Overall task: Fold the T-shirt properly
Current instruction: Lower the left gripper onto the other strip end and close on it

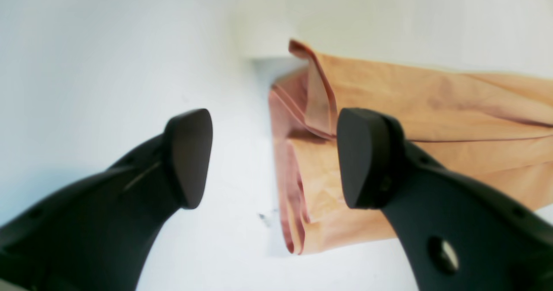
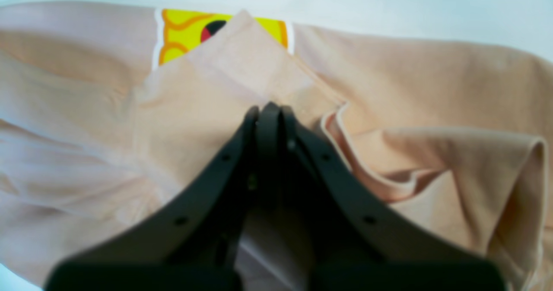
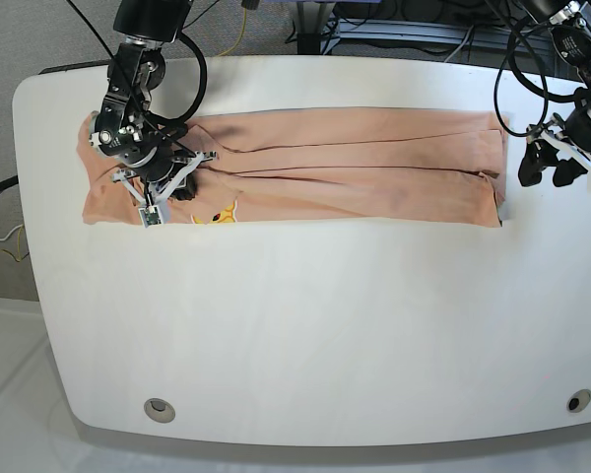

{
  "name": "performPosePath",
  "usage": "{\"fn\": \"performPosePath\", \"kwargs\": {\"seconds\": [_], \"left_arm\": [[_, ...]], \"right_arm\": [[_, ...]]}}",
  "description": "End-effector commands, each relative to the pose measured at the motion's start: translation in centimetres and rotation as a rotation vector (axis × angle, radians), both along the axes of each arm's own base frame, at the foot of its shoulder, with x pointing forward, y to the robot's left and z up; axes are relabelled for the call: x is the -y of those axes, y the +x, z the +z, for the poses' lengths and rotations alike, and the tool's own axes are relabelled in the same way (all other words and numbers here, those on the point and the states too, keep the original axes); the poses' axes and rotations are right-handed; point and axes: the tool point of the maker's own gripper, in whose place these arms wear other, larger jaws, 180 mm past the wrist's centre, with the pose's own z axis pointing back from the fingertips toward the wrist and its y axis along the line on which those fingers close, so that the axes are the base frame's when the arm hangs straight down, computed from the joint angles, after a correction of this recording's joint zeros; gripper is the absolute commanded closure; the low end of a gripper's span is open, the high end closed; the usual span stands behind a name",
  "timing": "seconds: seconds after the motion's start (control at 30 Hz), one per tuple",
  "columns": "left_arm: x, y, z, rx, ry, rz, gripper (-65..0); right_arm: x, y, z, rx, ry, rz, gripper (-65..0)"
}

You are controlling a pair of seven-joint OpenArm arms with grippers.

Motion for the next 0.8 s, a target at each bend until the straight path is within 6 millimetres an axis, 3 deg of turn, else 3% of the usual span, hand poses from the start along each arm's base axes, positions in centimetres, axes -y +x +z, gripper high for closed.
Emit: {"fn": "performPosePath", "kwargs": {"seconds": [0.0, 0.1, 0.47, 0.77], "left_arm": [[-0.7, 1.0, 0.2, 0.031, -0.033, 0.021, -41.5], [-0.9, 0.8, -1.4, -0.001, -0.082, 0.044, -41.5], [-1.2, 1.0, -3.7, -0.026, -0.170, 0.092, -41.5], [-0.2, 0.6, -5.6, -0.074, -0.217, 0.083, -41.5]], "right_arm": [[1.6, -3.7, -2.7, -0.189, -0.100, 0.001, 0.0], [1.6, -3.7, -2.7, -0.189, -0.100, 0.001, 0.0], [1.7, -3.7, -2.7, -0.189, -0.102, 0.001, 0.0], [1.8, -3.7, -2.6, -0.189, -0.105, 0.001, 0.0]]}}
